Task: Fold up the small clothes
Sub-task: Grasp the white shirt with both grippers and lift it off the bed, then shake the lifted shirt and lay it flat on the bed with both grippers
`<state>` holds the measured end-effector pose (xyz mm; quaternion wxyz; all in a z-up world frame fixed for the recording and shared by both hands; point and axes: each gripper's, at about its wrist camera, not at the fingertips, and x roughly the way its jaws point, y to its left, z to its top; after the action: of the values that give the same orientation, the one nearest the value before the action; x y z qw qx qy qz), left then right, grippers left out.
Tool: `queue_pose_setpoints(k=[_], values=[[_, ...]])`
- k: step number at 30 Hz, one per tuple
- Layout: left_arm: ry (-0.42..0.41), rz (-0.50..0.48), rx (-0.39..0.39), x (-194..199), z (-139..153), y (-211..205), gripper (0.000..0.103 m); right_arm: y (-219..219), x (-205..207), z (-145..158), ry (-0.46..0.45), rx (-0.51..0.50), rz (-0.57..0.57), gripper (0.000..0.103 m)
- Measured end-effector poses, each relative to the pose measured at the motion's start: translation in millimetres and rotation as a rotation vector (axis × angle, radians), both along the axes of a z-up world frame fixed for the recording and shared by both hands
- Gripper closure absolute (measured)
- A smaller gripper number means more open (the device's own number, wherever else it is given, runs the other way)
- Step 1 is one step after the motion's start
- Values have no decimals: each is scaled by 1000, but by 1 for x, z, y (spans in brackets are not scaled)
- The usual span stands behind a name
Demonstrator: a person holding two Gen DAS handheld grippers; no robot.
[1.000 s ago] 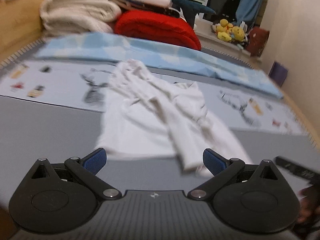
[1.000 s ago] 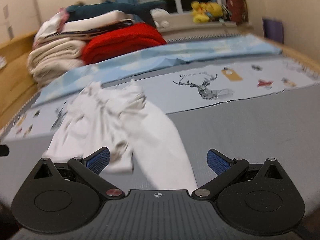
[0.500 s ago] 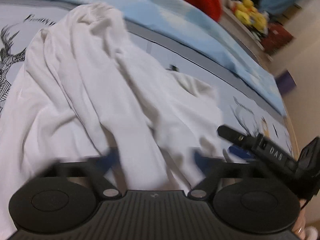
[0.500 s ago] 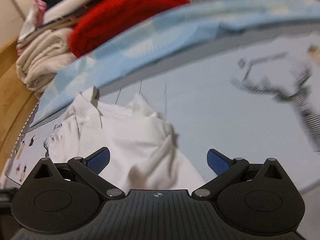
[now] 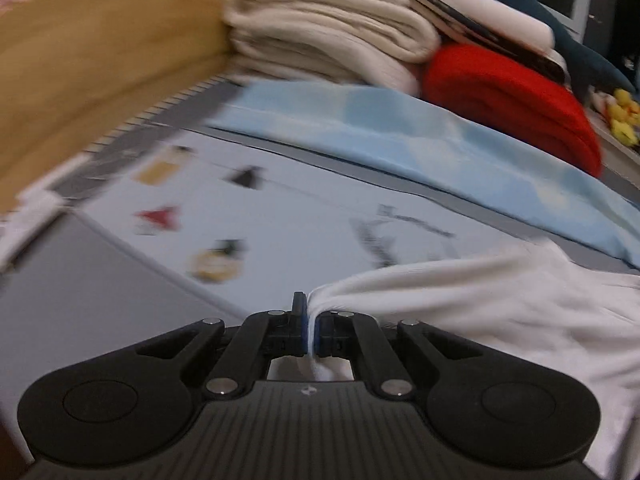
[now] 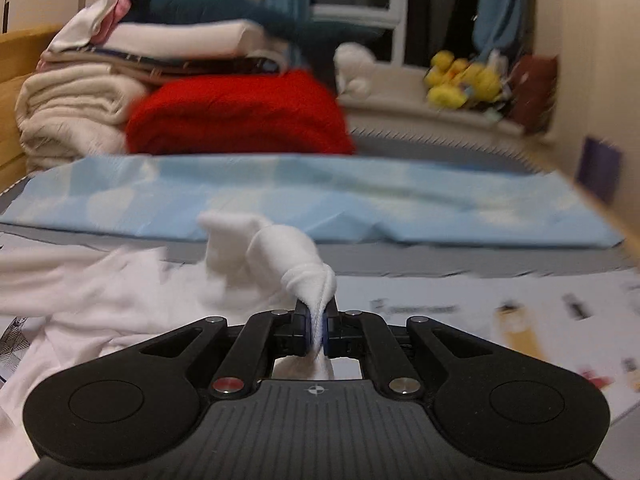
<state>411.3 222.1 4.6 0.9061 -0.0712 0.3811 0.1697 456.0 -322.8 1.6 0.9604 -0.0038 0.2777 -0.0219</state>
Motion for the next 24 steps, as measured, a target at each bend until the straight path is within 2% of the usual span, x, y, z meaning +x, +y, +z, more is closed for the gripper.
queue_pose_setpoints(k=[5,8,11,14,16,18,20,22,24], values=[[18,6,38,-89,18,27,100,-23,-80,35,-69,-22,-14,98],[3,-12,13,-150,19,34,100,-31,-143,50,-127,-27,-5,98],[-103,-32,-14,-209,49,29,100,-29,-220,81,-231,-38,31,98],[-252,-55,21,-250,102,20,100,-25,-285,124,-367,-96,69,98],[-338,-65,39,-265,132,13,100,-27,-310,154,-440,-119,73,98],[-418,-68,63,-268,159,8,100,-36,-320,181,-487,-128,70,98],[-460,-72,80,-256,176,2,100,-44,-311,197,-508,-133,60,98],[-473,-61,82,-227,186,-2,100,-52,-283,205,-511,-147,43,98],[-467,-46,91,-187,187,-5,100,-54,-238,204,-481,-141,24,98]])
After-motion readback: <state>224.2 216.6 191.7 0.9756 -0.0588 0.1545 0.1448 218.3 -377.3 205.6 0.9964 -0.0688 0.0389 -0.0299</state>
